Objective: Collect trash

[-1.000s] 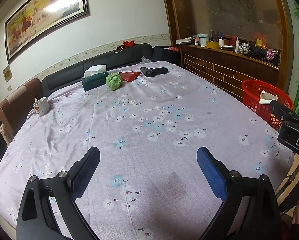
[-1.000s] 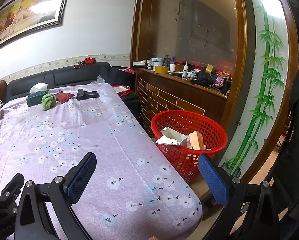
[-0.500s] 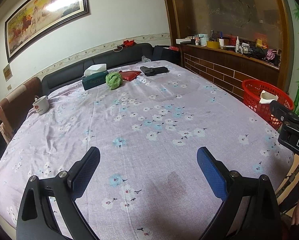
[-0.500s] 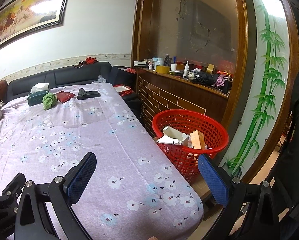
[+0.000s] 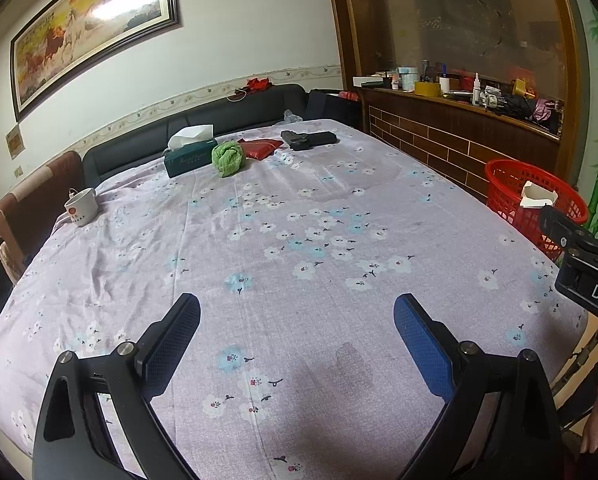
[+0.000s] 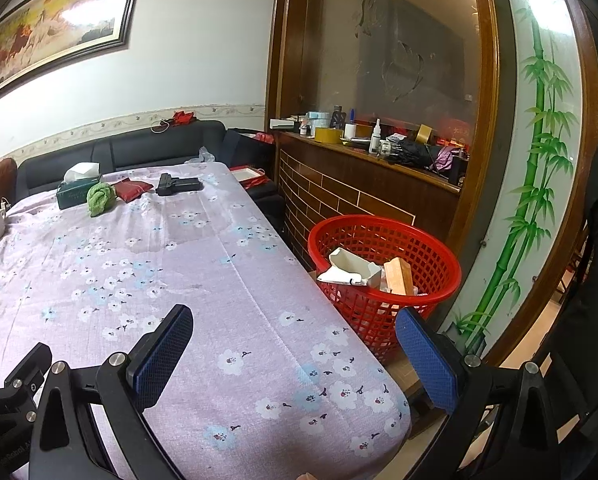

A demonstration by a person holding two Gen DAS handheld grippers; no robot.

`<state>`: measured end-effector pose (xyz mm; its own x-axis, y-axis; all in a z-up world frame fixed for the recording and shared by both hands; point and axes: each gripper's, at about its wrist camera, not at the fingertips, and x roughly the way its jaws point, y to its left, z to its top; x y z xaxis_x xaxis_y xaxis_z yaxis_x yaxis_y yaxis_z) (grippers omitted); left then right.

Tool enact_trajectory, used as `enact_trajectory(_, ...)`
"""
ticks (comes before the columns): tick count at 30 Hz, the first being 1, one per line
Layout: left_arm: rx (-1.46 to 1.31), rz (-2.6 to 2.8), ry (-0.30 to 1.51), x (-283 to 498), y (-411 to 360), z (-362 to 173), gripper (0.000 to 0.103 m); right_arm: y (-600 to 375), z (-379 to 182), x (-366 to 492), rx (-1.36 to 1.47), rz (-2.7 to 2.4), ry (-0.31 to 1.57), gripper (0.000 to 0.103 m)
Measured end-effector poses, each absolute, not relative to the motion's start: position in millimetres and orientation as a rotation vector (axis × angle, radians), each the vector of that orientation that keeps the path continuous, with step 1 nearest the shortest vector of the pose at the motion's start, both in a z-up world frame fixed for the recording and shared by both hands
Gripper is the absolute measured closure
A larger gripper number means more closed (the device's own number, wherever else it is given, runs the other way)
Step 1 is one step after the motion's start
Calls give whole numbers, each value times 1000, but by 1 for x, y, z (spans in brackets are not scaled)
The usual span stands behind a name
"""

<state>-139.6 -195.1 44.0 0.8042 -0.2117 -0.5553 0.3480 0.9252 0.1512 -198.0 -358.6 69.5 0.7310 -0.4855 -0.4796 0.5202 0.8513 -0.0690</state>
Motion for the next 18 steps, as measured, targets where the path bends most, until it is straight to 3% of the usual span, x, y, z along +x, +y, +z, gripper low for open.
enact_trajectory(18, 234, -301, 574, -140, -193, 39, 6, -350, 68, -193, 54, -542, 513, 1)
